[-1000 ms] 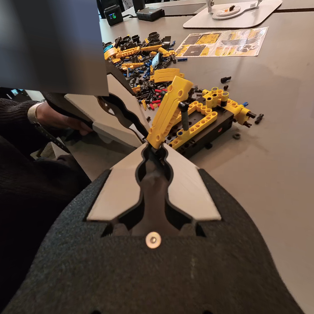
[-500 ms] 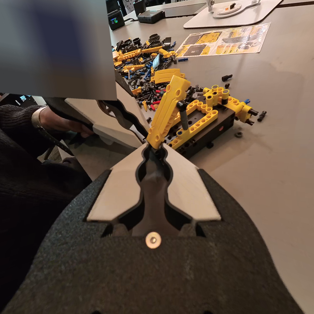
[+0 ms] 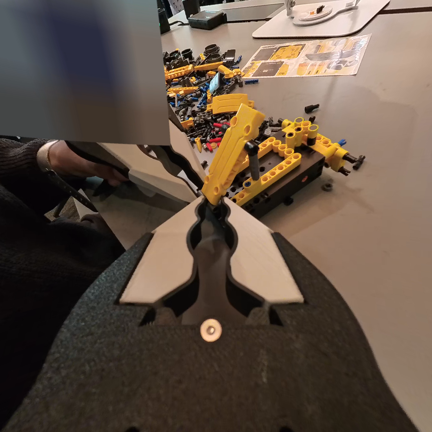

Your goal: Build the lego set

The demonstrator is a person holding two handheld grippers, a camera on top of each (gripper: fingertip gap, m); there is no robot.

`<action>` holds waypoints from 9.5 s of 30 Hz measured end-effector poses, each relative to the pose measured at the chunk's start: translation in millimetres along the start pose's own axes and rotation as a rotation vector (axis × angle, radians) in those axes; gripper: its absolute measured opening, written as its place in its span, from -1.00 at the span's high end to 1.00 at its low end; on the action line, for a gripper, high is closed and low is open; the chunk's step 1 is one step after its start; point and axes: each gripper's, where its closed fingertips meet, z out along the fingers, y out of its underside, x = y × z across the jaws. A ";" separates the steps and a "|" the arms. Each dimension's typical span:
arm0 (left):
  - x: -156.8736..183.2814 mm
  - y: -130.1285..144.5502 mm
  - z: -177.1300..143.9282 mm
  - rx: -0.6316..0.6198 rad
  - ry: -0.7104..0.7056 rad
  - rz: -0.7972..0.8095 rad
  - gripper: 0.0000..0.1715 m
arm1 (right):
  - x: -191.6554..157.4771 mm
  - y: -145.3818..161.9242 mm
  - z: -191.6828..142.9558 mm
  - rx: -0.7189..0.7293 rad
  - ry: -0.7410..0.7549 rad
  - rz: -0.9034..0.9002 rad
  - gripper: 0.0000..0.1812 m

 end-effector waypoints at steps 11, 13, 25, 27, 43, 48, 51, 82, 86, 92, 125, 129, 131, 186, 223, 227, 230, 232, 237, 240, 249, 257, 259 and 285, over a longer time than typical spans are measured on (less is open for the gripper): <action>-1.0 -0.6 -1.2 0.010 0.059 -0.093 0.90 | 0.7 -2.6 1.5 0.007 -0.011 0.039 0.88; -1.1 -0.7 -1.0 0.013 0.057 -0.109 0.90 | 0.8 -2.7 1.6 0.005 -0.006 0.039 0.88; -1.7 -1.1 -1.0 0.040 0.052 -0.229 0.90 | 1.5 -2.8 1.7 0.009 0.000 0.128 0.89; -1.9 -2.0 -2.2 0.047 0.042 -0.217 0.88 | 0.6 -2.9 2.4 0.013 -0.004 0.154 0.90; -15.8 3.2 -19.2 0.063 0.143 -0.344 0.71 | -1.8 -6.2 3.3 0.012 -0.002 0.109 0.76; -19.5 7.7 -13.5 0.023 0.119 -0.360 0.74 | -1.7 -7.7 7.4 0.038 -0.013 0.122 0.72; -16.8 8.9 -12.0 0.010 0.152 -0.374 0.76 | 3.8 -7.9 8.3 0.034 -0.003 0.147 0.75; -14.6 9.7 -0.4 -0.035 0.227 -0.446 0.84 | 19.2 -10.3 9.8 0.007 0.113 0.189 0.80; 12.4 8.3 2.2 -0.067 0.351 -0.382 0.82 | 24.1 -3.1 -3.9 -0.084 0.053 0.238 0.76; 1.0 -23.0 -22.8 0.148 0.342 -0.355 0.86 | 50.1 -10.6 -42.4 -0.011 0.345 0.179 0.61; -35.3 -51.4 -11.5 0.193 0.045 -0.293 0.36 | 93.1 9.7 -73.3 0.101 0.534 0.133 0.81; -31.1 -47.1 5.5 0.180 -0.008 -0.200 0.02 | 98.0 13.0 -63.4 0.058 0.536 0.098 0.80; -31.1 -43.6 10.0 0.170 -0.006 -0.189 0.02 | 97.0 13.0 -62.8 0.059 0.511 0.124 0.79; 4.2 -27.1 -68.2 0.406 -0.273 -0.191 -0.11 | 76.7 17.9 -114.7 0.151 0.618 0.114 0.58; -11.1 -15.9 47.9 -0.224 -0.240 0.117 0.21 | 58.1 31.6 -122.3 0.237 0.525 -0.031 0.79; -10.2 -15.7 48.4 -0.238 -0.257 0.137 0.21 | 69.7 22.1 -97.6 0.175 0.455 0.045 0.79; -8.0 -17.1 48.4 -0.249 -0.254 0.153 0.20 | 78.7 22.6 -89.0 0.130 0.461 0.056 0.79; -4.2 -20.9 47.7 -0.235 -0.227 0.139 0.19 | 80.0 21.5 -87.8 0.135 0.445 0.069 0.79; -3.4 -28.3 50.4 -0.223 -0.185 0.151 0.18 | 75.8 22.8 -85.6 0.164 0.376 0.119 0.79; -2.2 -28.6 56.3 -0.240 -0.164 0.187 0.18 | 77.6 27.4 -82.4 0.141 0.382 0.134 0.79; -2.2 -30.7 57.0 -0.254 -0.096 0.140 0.28 | 83.7 25.0 -76.7 0.069 0.368 0.117 0.78; -2.0 -31.3 55.9 -0.217 -0.091 0.152 0.31 | 84.5 24.0 -79.9 0.063 0.399 0.102 0.88; -2.1 -31.6 55.8 -0.210 -0.093 0.146 0.31 | 83.8 23.6 -80.0 0.064 0.421 0.080 0.93; -3.0 -41.3 53.9 -0.048 -0.073 0.087 0.42 | 89.0 13.3 -71.3 0.090 0.490 -0.003 0.87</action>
